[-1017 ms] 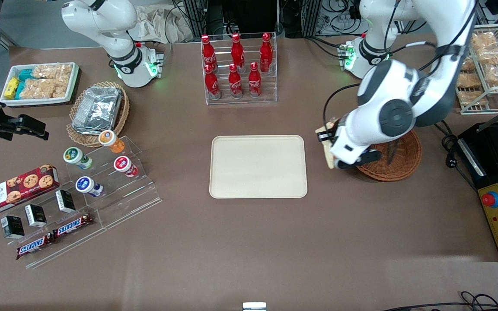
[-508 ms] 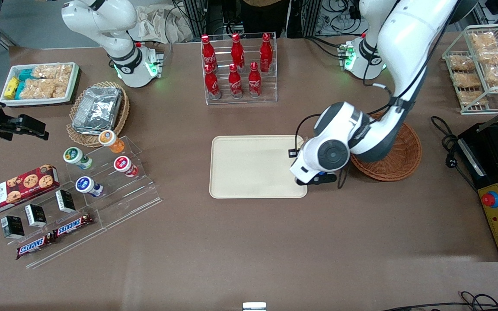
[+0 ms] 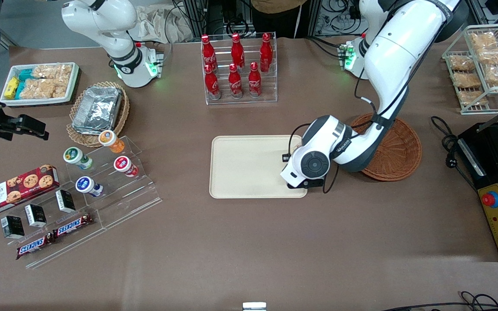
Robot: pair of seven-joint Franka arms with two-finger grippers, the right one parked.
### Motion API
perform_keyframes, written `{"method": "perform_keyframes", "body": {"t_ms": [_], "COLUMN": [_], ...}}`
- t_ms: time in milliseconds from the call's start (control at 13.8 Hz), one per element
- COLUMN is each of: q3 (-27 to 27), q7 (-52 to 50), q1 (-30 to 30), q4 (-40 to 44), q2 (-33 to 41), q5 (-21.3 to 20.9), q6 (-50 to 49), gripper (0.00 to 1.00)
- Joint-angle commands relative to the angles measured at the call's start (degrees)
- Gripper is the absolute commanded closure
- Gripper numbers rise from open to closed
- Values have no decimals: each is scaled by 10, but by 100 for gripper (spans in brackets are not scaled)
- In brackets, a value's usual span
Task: Place sandwich from basket to tray
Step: 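Carry the sandwich toward the cream tray and lower it onto the tray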
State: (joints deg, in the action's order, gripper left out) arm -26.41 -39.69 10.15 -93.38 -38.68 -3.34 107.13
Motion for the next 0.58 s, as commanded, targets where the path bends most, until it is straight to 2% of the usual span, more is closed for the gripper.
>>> {"method": "perform_keyframes", "body": {"t_ms": [0,508], "q3": [0,0], "q7": [-10,-13], "q1": [5,6], "q4": [19,17], "q2": [-20,-42], "q5": [-12,-26], "q6": [5,25], "gripper": [72,70]}}
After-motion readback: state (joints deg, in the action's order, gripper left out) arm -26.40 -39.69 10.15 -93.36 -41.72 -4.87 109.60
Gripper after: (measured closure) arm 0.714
